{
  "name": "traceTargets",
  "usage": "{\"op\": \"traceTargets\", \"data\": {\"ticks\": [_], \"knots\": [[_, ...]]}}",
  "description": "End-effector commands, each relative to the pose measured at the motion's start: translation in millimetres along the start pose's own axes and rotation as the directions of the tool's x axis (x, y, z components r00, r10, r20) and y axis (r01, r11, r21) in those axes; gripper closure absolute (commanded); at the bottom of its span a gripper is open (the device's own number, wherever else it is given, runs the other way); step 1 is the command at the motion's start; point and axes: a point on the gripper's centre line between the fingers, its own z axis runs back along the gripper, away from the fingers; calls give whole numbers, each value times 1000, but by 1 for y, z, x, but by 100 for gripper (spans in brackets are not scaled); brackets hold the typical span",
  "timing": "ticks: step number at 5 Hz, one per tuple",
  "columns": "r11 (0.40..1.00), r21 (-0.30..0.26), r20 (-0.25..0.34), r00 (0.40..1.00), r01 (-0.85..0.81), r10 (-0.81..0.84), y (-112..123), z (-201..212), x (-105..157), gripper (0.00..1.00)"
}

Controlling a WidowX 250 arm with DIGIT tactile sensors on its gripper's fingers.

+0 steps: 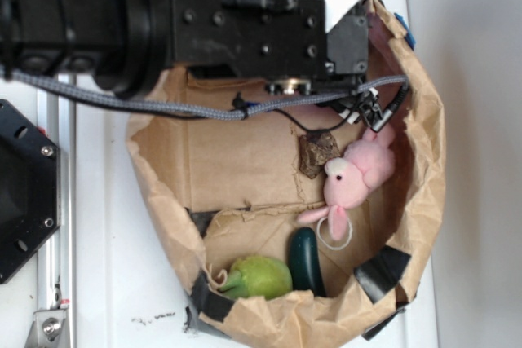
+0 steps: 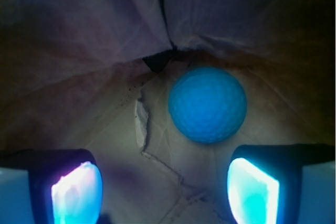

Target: Grab the blue ball.

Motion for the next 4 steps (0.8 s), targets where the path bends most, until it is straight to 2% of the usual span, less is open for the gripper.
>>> {"op": "traceTargets", "data": {"ticks": [1,2,3,4], "knots": [[1000,-13,47,999,-21,22,-1,3,46,0],[999,1,65,997,-37,36,-2,-1,48,0],[991,-18,109,986,-129,130,2,-2,38,0],[986,-48,101,981,-162,166,0,4,20,0]]}}
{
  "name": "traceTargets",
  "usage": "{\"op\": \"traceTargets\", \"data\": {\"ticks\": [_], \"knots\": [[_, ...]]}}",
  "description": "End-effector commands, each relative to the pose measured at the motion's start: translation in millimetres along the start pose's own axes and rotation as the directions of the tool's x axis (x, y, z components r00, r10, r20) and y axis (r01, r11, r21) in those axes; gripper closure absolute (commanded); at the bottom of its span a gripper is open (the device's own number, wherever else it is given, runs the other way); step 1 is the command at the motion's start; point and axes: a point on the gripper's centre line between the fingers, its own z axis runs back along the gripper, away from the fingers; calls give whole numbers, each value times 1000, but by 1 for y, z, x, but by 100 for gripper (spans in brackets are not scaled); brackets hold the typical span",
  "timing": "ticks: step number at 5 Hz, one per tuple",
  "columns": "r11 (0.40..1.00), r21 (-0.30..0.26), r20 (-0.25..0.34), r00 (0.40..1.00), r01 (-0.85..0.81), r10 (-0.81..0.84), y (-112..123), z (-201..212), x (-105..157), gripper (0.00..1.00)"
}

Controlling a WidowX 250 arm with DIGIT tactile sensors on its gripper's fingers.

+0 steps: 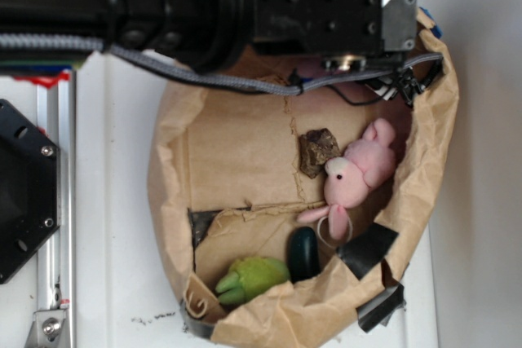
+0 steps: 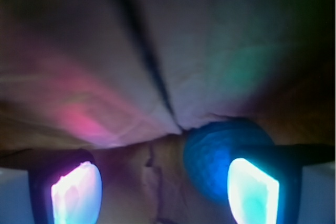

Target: Grab the blue ball.

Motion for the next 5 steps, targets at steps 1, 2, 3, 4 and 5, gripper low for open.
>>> {"op": "traceTargets", "data": {"ticks": [1,2,3,4,5], "knots": [[995,-89,52,997,-52,57,-1,34,-11,0],[993,-107,53,997,-44,50,-3,41,-16,0],[991,-107,70,994,-78,86,-6,33,-11,0],[989,-100,93,989,-109,118,-6,27,-11,0],[991,-78,100,988,-112,119,-2,24,-11,0]]}}
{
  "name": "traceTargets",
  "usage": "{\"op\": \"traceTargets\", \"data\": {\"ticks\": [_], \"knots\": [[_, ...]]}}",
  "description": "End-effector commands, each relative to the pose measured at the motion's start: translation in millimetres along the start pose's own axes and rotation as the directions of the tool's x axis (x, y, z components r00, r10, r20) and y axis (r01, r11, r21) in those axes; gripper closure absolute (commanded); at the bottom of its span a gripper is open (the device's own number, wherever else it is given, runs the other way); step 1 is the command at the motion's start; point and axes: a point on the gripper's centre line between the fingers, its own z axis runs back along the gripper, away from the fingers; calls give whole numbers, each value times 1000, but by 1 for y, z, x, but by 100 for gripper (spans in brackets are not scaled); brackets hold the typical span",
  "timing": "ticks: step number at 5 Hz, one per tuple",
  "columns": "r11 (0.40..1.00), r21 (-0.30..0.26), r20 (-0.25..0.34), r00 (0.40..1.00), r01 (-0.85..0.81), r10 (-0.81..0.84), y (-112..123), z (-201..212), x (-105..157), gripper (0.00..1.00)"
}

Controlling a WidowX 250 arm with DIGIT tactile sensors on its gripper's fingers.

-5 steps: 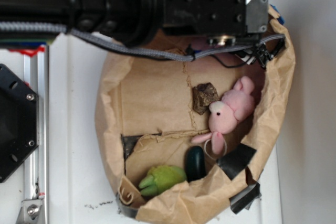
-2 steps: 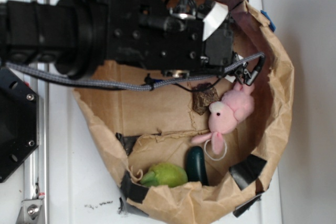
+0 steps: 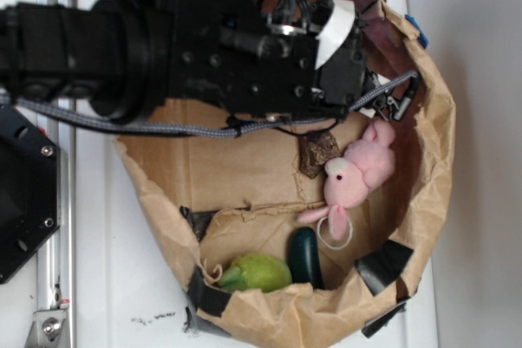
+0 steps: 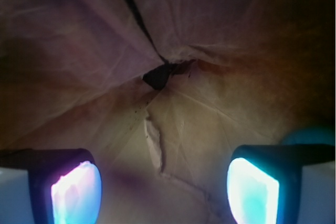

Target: Grab the blue ball.

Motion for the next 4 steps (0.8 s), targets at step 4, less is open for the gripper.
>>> {"op": "traceTargets", "data": {"ticks": [4], "knots": [[990,84,-46,992,-109,113,16,27,-18,0]]}}
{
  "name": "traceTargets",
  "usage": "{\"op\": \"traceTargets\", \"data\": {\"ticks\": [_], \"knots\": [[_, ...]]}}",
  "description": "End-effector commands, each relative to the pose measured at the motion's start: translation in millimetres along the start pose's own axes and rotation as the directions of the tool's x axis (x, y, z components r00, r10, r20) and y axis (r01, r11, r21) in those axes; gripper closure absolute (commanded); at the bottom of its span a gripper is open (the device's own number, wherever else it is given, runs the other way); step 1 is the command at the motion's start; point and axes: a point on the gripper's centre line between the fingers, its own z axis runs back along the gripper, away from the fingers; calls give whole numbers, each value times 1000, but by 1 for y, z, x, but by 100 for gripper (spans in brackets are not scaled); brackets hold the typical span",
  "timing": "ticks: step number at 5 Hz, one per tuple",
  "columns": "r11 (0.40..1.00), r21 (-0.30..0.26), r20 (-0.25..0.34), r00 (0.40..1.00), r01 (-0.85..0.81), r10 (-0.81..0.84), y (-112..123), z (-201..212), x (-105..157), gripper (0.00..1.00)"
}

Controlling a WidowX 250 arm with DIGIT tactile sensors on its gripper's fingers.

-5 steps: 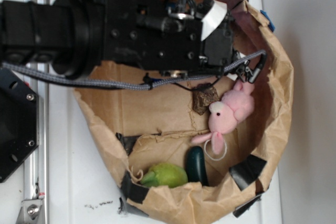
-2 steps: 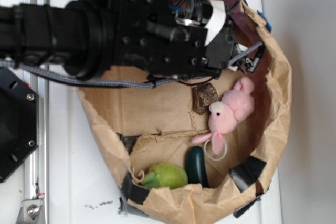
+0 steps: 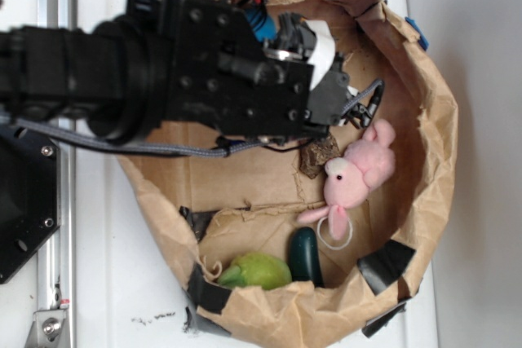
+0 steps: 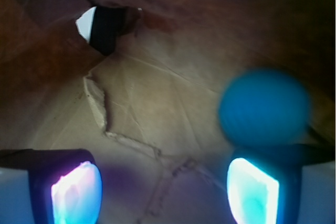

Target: Grab the blue ball.

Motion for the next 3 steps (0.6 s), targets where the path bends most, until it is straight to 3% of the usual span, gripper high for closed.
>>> {"op": "traceTargets", "data": {"ticks": [1,3], "knots": [[999,-40,47,998,-28,30,0,11,8,0],[996,38,39,996,-76,74,10,2,8,0]]}}
